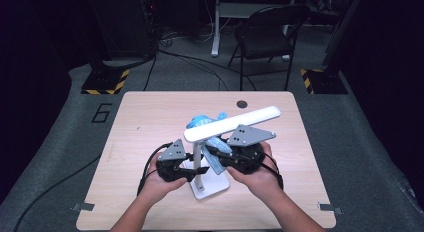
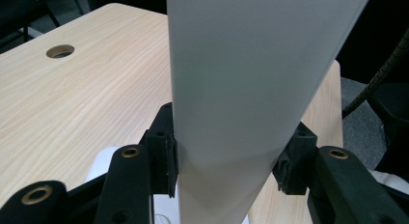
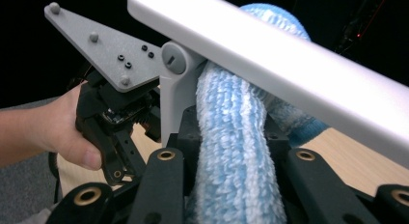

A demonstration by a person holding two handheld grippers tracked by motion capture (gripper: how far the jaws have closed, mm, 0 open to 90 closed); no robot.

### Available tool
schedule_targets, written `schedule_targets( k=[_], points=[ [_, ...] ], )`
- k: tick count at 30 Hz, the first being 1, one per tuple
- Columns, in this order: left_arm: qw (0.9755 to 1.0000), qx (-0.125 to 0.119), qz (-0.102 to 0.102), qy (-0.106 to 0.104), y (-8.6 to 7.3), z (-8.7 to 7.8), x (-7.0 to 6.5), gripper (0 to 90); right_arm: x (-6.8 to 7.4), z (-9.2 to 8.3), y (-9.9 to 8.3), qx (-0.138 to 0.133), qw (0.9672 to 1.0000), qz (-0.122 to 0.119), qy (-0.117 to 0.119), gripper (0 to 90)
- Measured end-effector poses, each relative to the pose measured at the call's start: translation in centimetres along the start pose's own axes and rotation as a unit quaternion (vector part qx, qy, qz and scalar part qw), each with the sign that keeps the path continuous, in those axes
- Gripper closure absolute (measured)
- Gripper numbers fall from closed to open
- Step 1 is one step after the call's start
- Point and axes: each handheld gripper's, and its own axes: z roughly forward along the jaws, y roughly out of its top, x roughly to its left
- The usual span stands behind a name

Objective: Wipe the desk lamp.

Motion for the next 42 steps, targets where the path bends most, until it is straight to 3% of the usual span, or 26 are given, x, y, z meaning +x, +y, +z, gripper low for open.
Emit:
schedule_targets(
  k=[12, 27, 29, 42],
  points=[
    [1.0, 0.002, 0.0, -0.003, 0.0, -0.1, 0.0, 52.1, -0.7, -0.6, -0.5, -0.012, 0.9998, 0.01, -0.012, 70.4],
    [0.9999, 0.003, 0.005, -0.01, -0.1, -0.4, 0.4, 52.0, -3.6, -2.4, -2.4, -0.015, 0.998, 0.047, -0.04, 70.3],
    [0.9999, 0.005, 0.005, -0.012, -0.1, -0.3, 0.4, 52.0, -3.6, -2.6, -2.5, -0.013, 0.9978, 0.055, -0.035, 70.3],
    [0.9999, -0.001, 0.003, -0.014, -0.2, -0.2, 0.4, 51.9, -1.8, -1.6, -1.4, -0.02, 0.9994, 0.028, -0.01, 70.1]
  ],
)
